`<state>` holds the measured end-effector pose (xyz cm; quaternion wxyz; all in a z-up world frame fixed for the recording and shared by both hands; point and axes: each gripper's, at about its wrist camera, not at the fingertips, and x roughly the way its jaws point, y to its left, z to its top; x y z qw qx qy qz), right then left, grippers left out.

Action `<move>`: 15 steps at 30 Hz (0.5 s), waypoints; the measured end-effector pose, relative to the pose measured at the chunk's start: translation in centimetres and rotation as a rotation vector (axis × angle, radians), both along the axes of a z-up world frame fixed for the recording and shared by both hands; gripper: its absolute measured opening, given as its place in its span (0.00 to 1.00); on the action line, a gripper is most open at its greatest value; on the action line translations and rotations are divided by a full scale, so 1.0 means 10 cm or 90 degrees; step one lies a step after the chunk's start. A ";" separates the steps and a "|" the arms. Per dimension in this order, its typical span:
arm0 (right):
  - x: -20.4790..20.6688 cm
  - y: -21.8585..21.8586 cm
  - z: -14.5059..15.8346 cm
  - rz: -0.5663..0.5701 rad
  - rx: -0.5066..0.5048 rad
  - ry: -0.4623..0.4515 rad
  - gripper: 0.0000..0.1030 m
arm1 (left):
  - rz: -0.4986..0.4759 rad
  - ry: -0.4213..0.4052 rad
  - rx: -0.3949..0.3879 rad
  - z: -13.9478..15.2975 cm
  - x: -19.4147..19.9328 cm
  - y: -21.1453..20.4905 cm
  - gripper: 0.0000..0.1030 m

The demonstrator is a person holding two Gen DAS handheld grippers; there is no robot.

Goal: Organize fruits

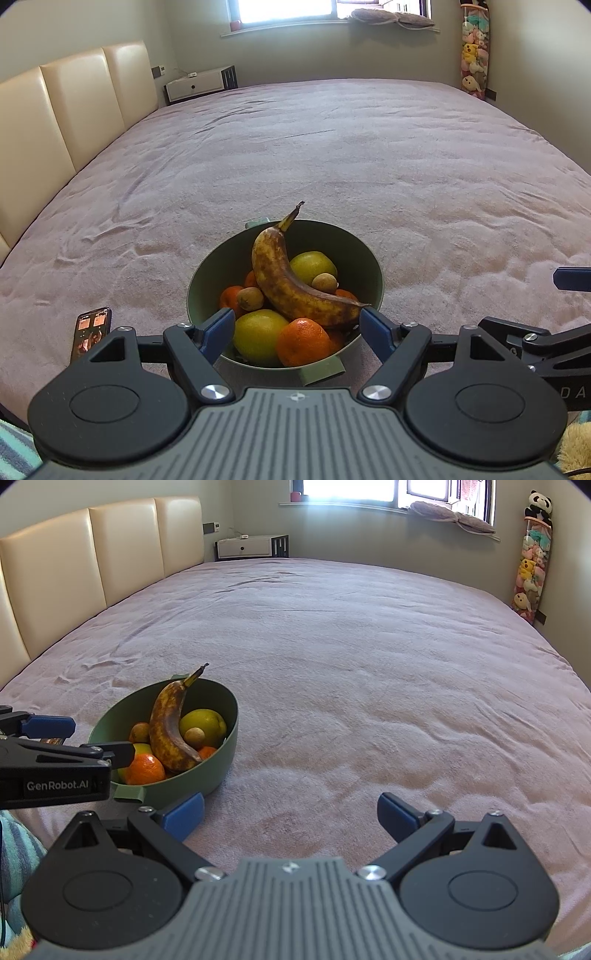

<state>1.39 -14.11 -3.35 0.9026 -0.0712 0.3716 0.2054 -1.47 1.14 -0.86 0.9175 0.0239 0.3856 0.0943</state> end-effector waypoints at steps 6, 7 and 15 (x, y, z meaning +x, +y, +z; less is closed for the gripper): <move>0.00 0.00 0.00 0.000 0.000 0.000 0.94 | 0.000 -0.001 -0.001 0.01 0.00 0.00 0.88; 0.00 0.00 0.00 0.000 0.000 0.000 0.94 | 0.001 -0.001 -0.001 0.01 0.00 0.00 0.88; 0.00 0.00 -0.01 0.000 0.000 0.000 0.94 | -0.003 -0.001 0.001 0.02 0.00 -0.01 0.88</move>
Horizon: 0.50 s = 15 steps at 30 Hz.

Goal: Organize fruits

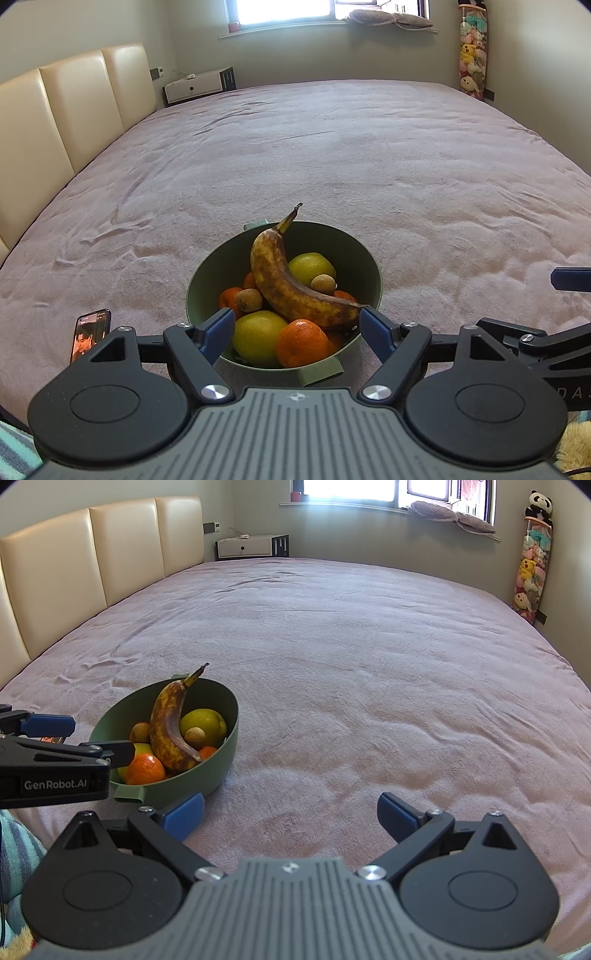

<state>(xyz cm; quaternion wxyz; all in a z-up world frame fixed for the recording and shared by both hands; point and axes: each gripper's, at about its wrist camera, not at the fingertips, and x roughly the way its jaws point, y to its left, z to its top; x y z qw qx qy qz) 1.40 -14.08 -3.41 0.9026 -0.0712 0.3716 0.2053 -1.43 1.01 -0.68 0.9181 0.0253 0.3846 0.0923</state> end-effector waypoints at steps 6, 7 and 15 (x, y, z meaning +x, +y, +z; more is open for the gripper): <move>0.00 0.00 0.00 0.000 0.000 0.000 0.94 | 0.000 -0.003 -0.009 0.00 0.00 0.01 0.88; 0.00 0.00 0.00 0.000 0.000 0.000 0.94 | 0.000 -0.004 -0.011 0.01 0.00 0.01 0.88; 0.00 0.00 0.00 0.000 0.000 0.000 0.94 | 0.003 -0.005 -0.015 0.01 -0.01 0.02 0.88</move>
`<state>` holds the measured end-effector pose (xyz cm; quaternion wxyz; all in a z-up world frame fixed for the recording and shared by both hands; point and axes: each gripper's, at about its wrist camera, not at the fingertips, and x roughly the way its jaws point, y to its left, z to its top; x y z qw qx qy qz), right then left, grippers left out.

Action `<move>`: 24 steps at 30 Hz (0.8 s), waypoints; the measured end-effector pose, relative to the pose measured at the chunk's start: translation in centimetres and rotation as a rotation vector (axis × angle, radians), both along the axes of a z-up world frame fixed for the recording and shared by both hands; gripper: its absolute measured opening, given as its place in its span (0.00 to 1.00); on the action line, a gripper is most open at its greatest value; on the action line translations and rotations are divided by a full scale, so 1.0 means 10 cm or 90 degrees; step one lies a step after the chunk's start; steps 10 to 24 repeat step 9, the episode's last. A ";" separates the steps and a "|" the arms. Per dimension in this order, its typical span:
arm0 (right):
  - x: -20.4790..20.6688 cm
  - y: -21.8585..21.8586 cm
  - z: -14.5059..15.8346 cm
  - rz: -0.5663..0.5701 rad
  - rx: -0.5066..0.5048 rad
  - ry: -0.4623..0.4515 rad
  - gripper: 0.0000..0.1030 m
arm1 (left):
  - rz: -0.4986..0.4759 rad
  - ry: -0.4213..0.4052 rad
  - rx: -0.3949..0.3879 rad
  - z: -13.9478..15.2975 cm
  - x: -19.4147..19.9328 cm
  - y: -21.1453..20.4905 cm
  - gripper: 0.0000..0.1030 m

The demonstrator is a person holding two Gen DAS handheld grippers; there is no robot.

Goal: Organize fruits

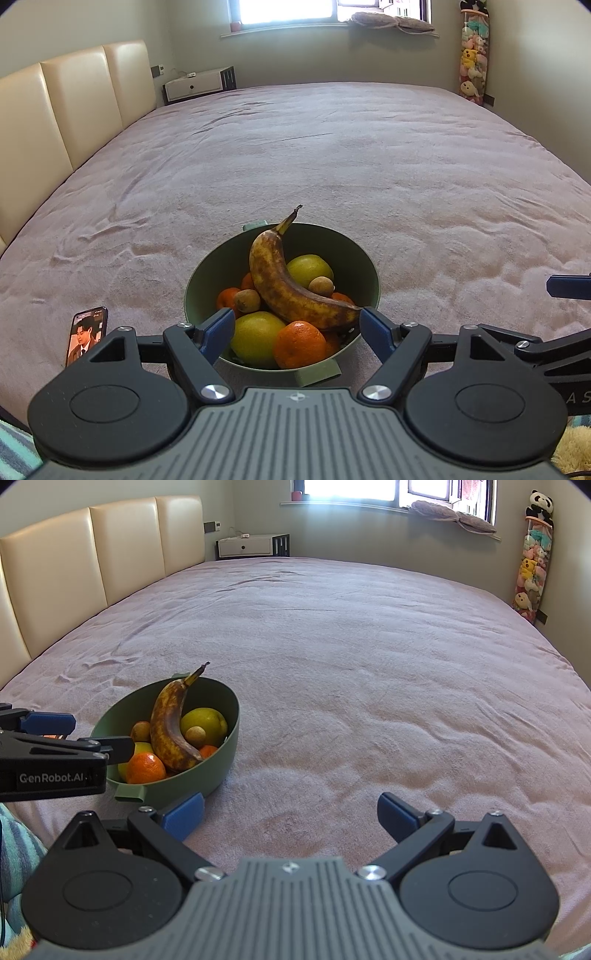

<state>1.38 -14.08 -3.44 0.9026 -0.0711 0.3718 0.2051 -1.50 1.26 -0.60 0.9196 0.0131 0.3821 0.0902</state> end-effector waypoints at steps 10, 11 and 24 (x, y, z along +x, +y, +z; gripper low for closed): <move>0.00 0.00 0.00 -0.001 0.000 0.000 0.94 | 0.004 -0.007 -0.001 0.01 -0.01 0.00 0.88; 0.00 0.00 0.00 -0.001 0.000 0.000 0.94 | 0.004 -0.007 -0.001 0.01 -0.01 0.00 0.88; 0.00 0.00 0.00 -0.001 0.000 0.000 0.94 | 0.004 -0.007 -0.001 0.01 -0.01 0.00 0.88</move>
